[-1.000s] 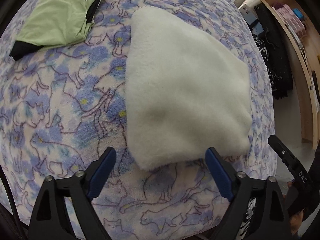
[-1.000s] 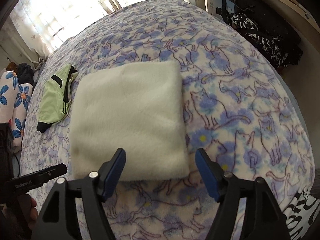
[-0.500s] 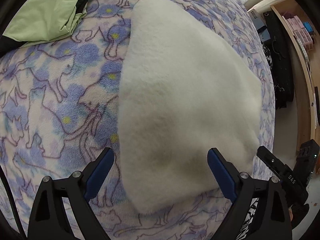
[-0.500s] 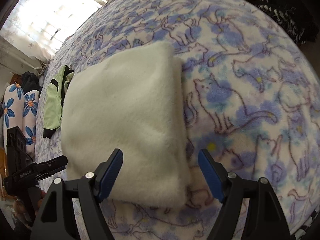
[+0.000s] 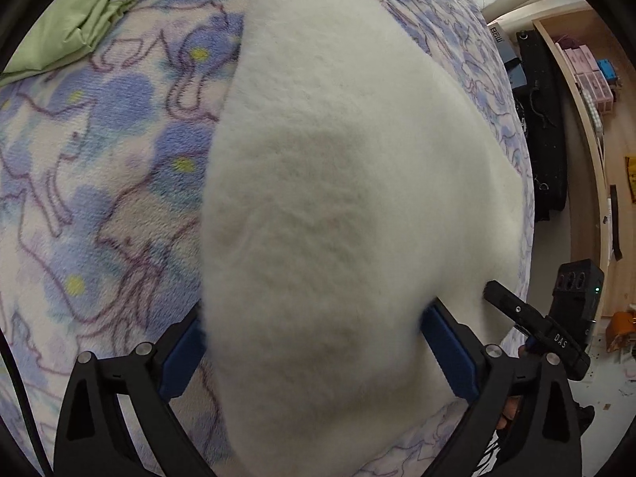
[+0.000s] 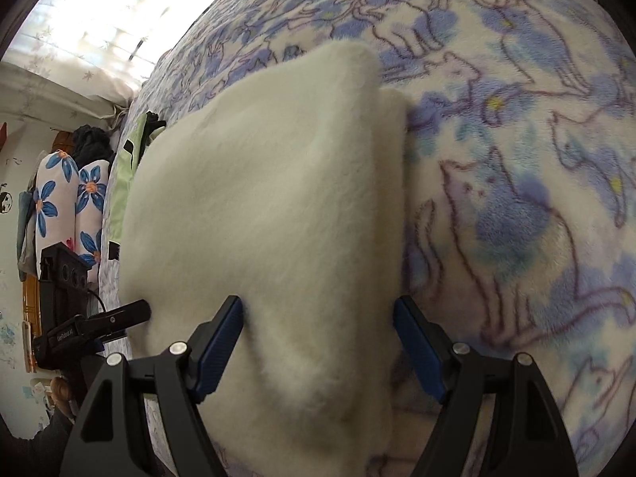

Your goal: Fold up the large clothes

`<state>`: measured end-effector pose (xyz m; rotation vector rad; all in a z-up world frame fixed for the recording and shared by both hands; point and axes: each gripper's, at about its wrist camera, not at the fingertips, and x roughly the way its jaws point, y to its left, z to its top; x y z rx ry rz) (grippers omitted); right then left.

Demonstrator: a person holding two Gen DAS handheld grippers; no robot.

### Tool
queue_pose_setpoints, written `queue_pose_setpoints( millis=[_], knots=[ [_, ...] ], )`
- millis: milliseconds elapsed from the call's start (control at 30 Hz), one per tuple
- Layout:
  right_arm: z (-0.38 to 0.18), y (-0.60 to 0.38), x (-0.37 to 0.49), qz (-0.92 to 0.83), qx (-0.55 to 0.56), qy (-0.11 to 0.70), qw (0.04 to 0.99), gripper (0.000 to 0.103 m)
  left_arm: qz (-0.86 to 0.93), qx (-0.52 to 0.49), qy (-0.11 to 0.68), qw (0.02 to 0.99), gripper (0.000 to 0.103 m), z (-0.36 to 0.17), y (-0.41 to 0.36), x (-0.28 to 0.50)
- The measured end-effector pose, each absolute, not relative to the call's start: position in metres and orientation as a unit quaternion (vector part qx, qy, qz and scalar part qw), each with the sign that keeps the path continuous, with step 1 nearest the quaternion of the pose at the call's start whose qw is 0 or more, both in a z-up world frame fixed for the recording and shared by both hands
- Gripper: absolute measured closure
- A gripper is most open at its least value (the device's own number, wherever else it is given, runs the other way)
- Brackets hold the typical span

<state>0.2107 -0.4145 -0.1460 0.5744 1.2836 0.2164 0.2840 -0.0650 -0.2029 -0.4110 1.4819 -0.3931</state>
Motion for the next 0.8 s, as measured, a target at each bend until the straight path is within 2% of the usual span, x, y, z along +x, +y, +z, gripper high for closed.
queue_pose_setpoints(
  millis=[233,367,667,800],
  knots=[
    [-0.169,-0.426,0.219,0.144,0.314,0.591,0.729,0.022,-0.205,-0.204,0.662,0.691,0.000,-0.222,-0.072,0.296],
    [-0.180,-0.431,0.226,0.162,0.339,0.598,0.708,0.016,-0.228,-0.222,0.660,0.681,0.000,-0.232,-0.073,0.302],
    [-0.183,-0.415,0.258,0.202,0.313,0.610,0.700,0.009,-0.257,-0.243,0.664,0.659,0.000,-0.248,-0.078,0.315],
    [-0.180,-0.411,0.262,0.199,0.303,0.615,0.701,0.011,-0.249,-0.247,0.663,0.661,0.000,-0.250,-0.078,0.317]
  ],
)
